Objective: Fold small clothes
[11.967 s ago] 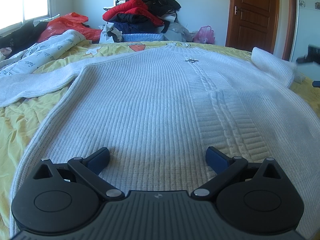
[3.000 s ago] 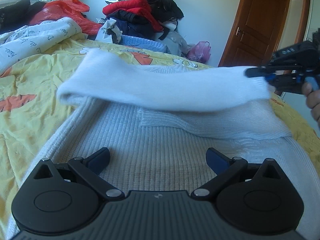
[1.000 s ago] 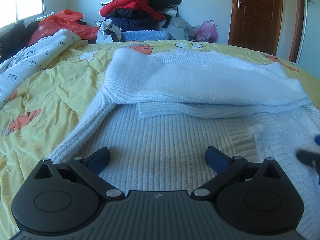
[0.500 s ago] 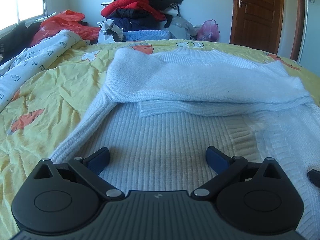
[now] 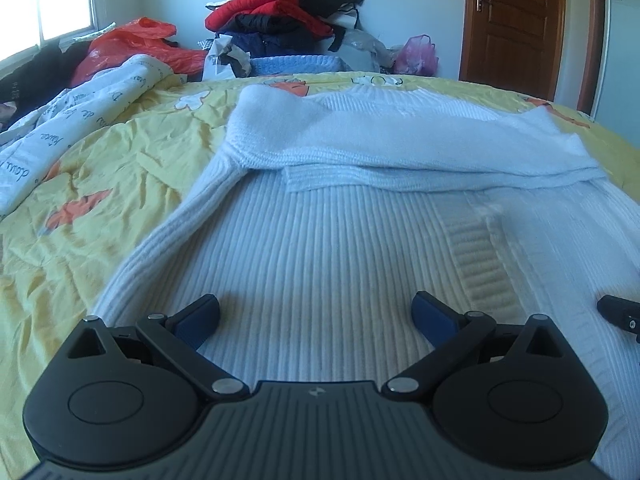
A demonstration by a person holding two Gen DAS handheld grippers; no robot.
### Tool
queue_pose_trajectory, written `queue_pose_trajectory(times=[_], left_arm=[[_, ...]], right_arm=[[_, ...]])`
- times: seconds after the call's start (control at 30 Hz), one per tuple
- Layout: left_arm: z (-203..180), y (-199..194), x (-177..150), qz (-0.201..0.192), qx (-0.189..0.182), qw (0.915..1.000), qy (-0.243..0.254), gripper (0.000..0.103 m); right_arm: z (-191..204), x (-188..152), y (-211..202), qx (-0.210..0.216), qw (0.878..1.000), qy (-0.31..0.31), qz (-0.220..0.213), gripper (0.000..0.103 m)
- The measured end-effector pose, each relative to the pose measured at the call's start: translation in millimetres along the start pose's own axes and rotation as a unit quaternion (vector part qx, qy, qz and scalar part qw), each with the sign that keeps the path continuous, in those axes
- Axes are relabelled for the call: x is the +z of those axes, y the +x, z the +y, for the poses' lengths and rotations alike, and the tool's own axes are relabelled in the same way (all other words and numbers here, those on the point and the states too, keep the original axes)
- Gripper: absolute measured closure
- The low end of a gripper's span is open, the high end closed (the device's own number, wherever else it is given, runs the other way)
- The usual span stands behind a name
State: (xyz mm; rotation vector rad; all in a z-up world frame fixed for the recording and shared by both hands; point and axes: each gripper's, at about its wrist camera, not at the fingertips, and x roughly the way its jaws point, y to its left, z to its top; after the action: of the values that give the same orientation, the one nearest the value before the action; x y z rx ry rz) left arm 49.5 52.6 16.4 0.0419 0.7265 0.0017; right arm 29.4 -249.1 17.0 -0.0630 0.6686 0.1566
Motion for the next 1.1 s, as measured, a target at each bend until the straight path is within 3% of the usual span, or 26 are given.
queue_pose_trajectory(times=[0.3, 1.1], left_arm=[[2.9, -10.0, -10.4, -0.005, -0.005, 1.0000, -0.003, 0.000], [2.8, -9.5, -10.6, -0.002, -0.008, 1.0000, -0.004, 0.000]], right_arm=[[1.2, -5.5, -5.8, 0.006, 1.000, -0.005, 0.006, 0.002], [2.9, -8.3, -9.5, 0.003, 1.000, -0.006, 0.009, 0.002]])
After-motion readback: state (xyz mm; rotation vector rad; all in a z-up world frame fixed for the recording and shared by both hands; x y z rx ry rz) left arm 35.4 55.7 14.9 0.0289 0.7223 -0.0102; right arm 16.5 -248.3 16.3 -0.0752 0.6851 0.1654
